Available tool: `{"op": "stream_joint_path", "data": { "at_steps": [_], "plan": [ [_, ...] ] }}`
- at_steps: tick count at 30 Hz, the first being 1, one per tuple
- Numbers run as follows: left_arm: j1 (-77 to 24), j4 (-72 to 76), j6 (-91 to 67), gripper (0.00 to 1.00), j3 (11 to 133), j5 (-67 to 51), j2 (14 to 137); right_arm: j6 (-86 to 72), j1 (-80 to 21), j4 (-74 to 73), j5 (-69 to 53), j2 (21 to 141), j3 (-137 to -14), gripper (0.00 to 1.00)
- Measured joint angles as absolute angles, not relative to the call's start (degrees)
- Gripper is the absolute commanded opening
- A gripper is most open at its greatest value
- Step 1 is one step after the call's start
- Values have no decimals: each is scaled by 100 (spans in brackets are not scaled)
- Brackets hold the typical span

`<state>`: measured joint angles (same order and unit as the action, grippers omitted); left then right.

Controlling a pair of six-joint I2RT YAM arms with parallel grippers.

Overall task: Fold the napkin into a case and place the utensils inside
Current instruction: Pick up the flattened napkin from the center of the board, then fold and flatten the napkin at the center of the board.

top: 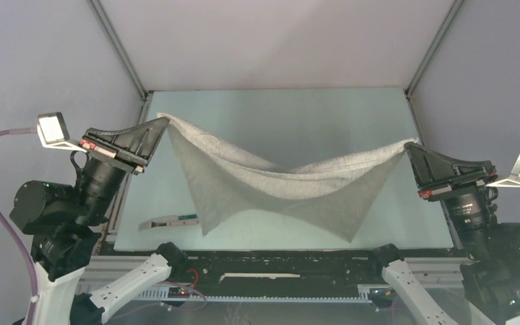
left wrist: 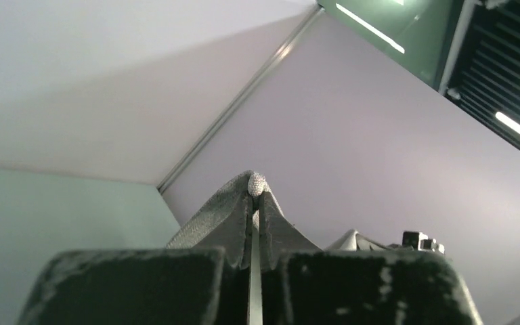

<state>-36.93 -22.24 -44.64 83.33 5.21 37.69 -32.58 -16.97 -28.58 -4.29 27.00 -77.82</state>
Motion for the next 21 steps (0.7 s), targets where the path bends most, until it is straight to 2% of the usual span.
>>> {"op": "stream_joint_path", "data": {
  "at_steps": [5, 9, 15, 21],
  "plan": [
    [-3691, -2410, -4724, 0, 8302, 1194, 4025, -3481, -1695, -3006, 217, 3105, -7817, 0],
    [-3415, -2755, -4941, 0, 8390, 1459, 4869, -3548, -1651, -2989, 657, 4001, -7741, 0],
    [-2438, -2624, -5124, 0, 8060, 965, 6580, -3546, -963, -2383, 556, 5546, -7188, 0],
    [-1719, -1992, -5144, 0, 7583, 80, 8202, -3533, -346, -1570, -36, 7647, -7067, 0]
  ]
}}
